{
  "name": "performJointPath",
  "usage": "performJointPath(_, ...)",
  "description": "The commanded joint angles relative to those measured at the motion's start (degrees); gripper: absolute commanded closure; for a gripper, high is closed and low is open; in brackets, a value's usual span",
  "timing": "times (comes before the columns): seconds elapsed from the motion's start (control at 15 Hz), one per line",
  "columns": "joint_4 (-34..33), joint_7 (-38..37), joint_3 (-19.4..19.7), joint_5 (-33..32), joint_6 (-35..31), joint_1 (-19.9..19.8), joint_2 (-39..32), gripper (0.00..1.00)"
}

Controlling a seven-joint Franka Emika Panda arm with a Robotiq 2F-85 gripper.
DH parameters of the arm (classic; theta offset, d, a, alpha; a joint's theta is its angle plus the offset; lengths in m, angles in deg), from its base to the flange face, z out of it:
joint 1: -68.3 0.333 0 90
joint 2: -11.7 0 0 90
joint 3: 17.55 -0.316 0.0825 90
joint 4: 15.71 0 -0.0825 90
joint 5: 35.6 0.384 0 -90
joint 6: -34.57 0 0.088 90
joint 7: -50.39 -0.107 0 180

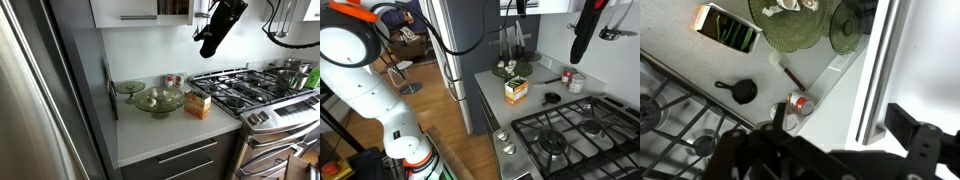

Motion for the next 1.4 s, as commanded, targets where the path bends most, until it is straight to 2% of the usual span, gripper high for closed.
performJointPath(0.0, -0.80, 2.33, 1.98, 2.96, 6.07, -0.45, -0.24, 0.00)
performJointPath(0.27, -2.43, 7.85, 2.77, 5.34, 9.58, -0.40, -0.18, 0.00)
performJointPath(0.67, -3.12, 16.36, -0.75, 2.88, 5.41, 1.57, 4.99, 0.00)
performJointPath(0.73, -4.84, 14.01, 0.23, 3.87, 6.91, 0.75, 2.28, 0.00)
performJointPath(1.07, -4.78, 15.55, -0.72, 3.46, 6.44, 1.50, 4.17, 0.00)
performJointPath(1.33, -5.44, 21.17, -4.72, 2.80, 6.21, 4.54, 6.01, 0.00)
